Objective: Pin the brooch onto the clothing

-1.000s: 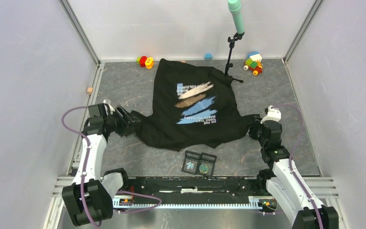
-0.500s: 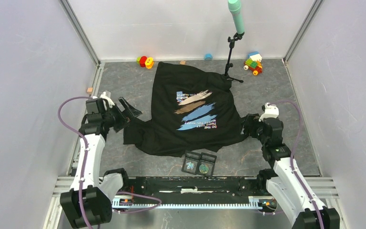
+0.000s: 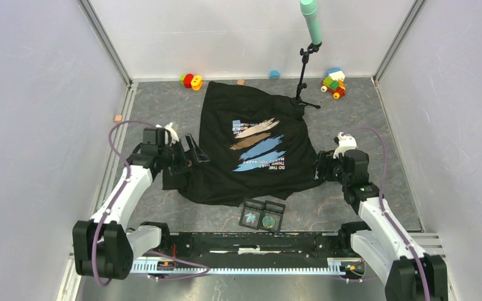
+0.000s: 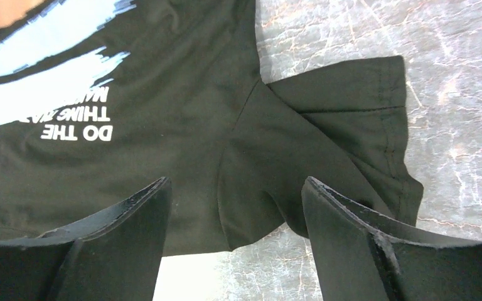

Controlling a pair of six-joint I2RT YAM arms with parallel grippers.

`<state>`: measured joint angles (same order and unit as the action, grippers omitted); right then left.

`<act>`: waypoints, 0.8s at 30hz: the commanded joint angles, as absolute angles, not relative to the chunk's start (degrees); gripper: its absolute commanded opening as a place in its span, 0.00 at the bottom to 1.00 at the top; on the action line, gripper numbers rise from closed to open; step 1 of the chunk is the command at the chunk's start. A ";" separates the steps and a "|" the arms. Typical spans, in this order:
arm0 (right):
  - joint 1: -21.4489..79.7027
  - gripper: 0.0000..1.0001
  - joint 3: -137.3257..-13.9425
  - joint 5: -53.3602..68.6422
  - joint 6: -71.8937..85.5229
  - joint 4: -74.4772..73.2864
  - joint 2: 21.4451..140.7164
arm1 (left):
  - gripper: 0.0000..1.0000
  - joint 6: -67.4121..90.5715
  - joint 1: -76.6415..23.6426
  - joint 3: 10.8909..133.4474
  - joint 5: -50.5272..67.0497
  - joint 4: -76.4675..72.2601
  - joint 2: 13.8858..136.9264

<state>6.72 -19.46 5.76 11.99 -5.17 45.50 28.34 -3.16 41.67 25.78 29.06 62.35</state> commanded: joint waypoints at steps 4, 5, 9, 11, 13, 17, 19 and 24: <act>6.77 0.71 -26.81 7.17 8.63 -0.38 56.31 | 1.00 33.81 -11.11 40.10 24.20 16.70 66.98; 6.81 0.70 -27.28 7.08 8.47 1.28 57.97 | 1.00 34.99 -11.59 39.50 24.15 15.32 67.40; 6.81 0.70 -29.18 6.44 7.84 4.29 64.89 | 1.00 38.20 -12.94 37.22 24.67 10.77 69.39; 6.80 0.70 -30.30 5.53 7.49 5.03 68.35 | 1.00 38.95 -13.31 36.19 24.38 9.47 69.85; 6.84 0.66 -31.34 5.06 7.31 5.64 71.40 | 1.00 39.12 -13.45 35.29 23.84 8.59 70.07; 6.84 0.58 -31.62 5.04 8.01 6.07 75.46 | 1.00 38.57 -13.46 33.71 23.79 7.21 71.28; 6.76 0.54 -30.73 4.88 8.88 5.80 75.77 | 1.00 38.35 -13.45 33.37 23.98 6.82 72.40; 6.84 0.34 -27.40 2.17 10.50 3.10 73.84 | 1.00 39.68 -13.45 31.11 23.28 5.16 73.81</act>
